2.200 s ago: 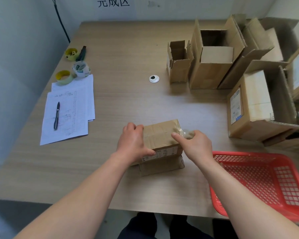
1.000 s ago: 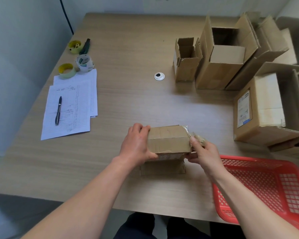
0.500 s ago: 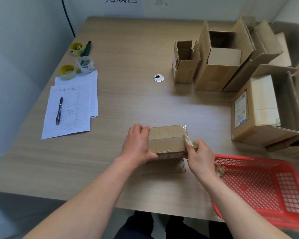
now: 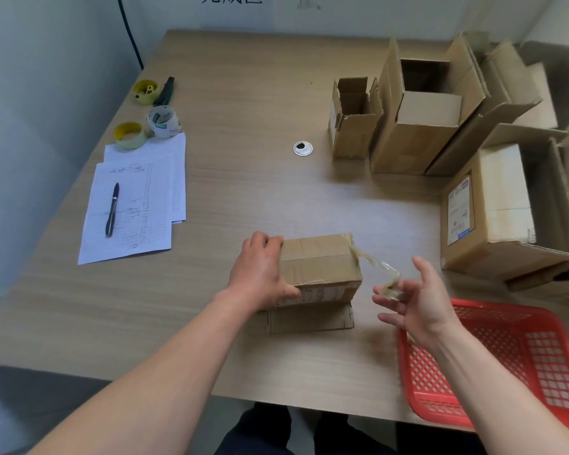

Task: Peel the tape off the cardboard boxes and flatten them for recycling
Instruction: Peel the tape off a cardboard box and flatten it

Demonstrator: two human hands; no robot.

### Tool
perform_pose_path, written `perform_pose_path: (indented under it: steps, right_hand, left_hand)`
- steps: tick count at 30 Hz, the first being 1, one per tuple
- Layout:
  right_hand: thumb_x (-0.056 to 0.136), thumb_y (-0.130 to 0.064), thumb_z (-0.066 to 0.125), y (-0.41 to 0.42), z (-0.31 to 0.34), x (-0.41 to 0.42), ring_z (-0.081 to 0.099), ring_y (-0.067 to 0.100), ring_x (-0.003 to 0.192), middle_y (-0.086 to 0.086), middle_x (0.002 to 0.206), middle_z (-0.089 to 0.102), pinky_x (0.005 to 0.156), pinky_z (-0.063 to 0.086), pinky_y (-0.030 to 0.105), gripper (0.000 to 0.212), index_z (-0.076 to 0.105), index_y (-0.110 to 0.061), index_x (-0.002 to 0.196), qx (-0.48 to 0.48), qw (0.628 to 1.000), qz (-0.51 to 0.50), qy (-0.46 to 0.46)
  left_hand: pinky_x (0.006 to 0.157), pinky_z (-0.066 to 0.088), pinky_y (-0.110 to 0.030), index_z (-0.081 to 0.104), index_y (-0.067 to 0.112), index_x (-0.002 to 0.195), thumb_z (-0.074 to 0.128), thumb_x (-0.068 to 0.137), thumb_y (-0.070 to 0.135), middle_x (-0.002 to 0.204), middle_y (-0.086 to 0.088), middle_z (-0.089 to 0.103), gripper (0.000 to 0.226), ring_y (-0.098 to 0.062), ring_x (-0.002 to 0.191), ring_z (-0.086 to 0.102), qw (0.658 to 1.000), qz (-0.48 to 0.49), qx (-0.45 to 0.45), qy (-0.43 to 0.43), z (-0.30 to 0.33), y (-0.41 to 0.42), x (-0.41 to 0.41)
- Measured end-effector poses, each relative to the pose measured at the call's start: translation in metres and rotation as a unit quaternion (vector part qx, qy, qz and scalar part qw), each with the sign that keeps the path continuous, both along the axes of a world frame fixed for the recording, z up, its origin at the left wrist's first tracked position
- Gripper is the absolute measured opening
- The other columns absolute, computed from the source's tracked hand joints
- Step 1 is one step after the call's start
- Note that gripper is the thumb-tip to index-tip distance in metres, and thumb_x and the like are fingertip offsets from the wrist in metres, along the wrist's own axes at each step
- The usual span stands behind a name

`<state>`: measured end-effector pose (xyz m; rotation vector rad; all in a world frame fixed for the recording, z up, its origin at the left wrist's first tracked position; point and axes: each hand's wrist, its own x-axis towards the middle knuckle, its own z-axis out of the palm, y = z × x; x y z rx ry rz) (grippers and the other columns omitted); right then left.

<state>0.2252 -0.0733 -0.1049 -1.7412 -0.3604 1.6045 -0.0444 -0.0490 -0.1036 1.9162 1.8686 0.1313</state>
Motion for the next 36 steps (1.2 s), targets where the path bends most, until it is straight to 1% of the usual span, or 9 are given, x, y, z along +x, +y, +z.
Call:
perform_pose_path:
  steps: [4,8,13,16,18,24,28,32,36]
  right_hand:
    - [0.091,-0.004,0.060,0.002,-0.001,0.002,0.050,0.020,0.055,0.014,0.067,0.052,0.045,0.047,0.027,0.016,0.055,-0.004,0.076,0.055,0.986,-0.151,-0.047]
    - [0.066,0.014,0.066,0.007,0.000,0.002,0.051,0.028,0.065,0.010,0.062,0.045,0.055,0.048,0.034,0.037,0.040,-0.011,0.060,0.164,0.959,-0.205,-0.108]
    - [0.080,0.014,0.058,0.003,0.021,-0.014,0.066,0.007,0.107,0.000,0.116,0.069,0.089,0.053,0.022,0.032,0.066,-0.009,0.100,0.368,0.880,0.084,-0.288]
    - [0.084,-0.024,0.065,0.007,0.025,-0.016,0.063,0.005,0.111,-0.004,0.117,0.069,0.096,0.047,0.021,0.012,0.073,-0.015,0.085,0.437,0.795,0.207,-0.366]
    - [0.084,-0.036,0.067,0.012,0.026,-0.015,0.064,0.005,0.108,-0.005,0.114,0.070,0.094,0.048,0.021,0.026,0.065,-0.018,0.065,0.458,0.760,0.244,-0.391]
    - [0.067,-0.013,0.075,0.020,0.031,-0.032,0.064,0.016,0.116,-0.006,0.112,0.072,0.095,0.049,0.029,0.025,0.054,-0.023,0.078,0.477,0.683,0.401,-0.380]
    - [0.067,-0.017,0.063,0.021,0.031,-0.043,0.064,0.015,0.089,-0.007,0.096,0.068,0.082,0.050,0.028,0.044,0.065,-0.017,0.110,0.448,0.683,0.443,-0.369]
    - [0.063,-0.019,0.063,0.023,0.024,-0.047,0.059,0.013,0.088,-0.005,0.092,0.063,0.081,0.047,0.024,0.049,0.073,-0.017,0.111,0.441,0.685,0.440,-0.378]
    - [0.060,-0.018,0.065,0.018,0.012,-0.049,0.060,0.007,0.082,-0.009,0.086,0.060,0.072,0.049,0.017,0.038,0.079,-0.022,0.096,0.359,0.803,0.344,-0.329]
  left_hand:
    - [0.108,0.038,-0.035,0.040,0.016,0.145,0.092,0.054,0.054,0.135,-0.005,0.040,0.112,-0.025,0.128,0.038,1.000,0.000,-0.030,-0.008,0.006,0.014,-0.003]
    - [0.107,0.037,-0.035,0.038,0.017,0.147,0.091,0.054,0.056,0.136,-0.005,0.040,0.114,-0.024,0.129,0.038,0.999,-0.007,-0.053,0.002,0.009,0.021,-0.005]
    - [0.109,0.037,-0.036,0.038,0.016,0.147,0.091,0.054,0.056,0.137,-0.005,0.040,0.114,-0.024,0.129,0.038,0.997,-0.010,-0.072,-0.002,0.012,0.029,-0.007]
    - [0.106,0.039,-0.036,0.043,0.016,0.143,0.092,0.053,0.056,0.133,-0.006,0.043,0.109,-0.026,0.125,0.042,0.996,-0.023,-0.089,0.004,0.016,0.037,-0.008]
    - [0.103,0.043,-0.036,0.048,0.016,0.138,0.092,0.052,0.055,0.128,-0.007,0.045,0.104,-0.027,0.121,0.045,0.994,-0.035,-0.102,0.008,0.019,0.043,-0.010]
    - [0.096,0.051,-0.039,0.062,0.008,0.127,0.095,0.055,0.047,0.118,-0.006,0.064,0.088,-0.026,0.108,0.061,0.976,-0.104,-0.188,0.018,0.050,0.075,-0.015]
    - [0.105,0.045,-0.035,0.051,0.014,0.144,0.094,0.054,0.050,0.133,0.002,0.061,0.105,-0.020,0.119,0.057,0.956,-0.137,-0.251,0.063,0.064,0.092,-0.021]
    - [0.109,0.040,-0.036,0.047,0.021,0.148,0.093,0.056,0.048,0.141,0.004,0.055,0.106,-0.020,0.126,0.051,0.948,-0.142,-0.276,0.076,0.069,0.104,-0.020]
    - [0.109,0.039,-0.033,0.053,0.023,0.143,0.093,0.059,0.045,0.140,0.004,0.055,0.096,-0.019,0.126,0.051,0.958,-0.128,-0.253,0.045,0.065,0.109,-0.014]
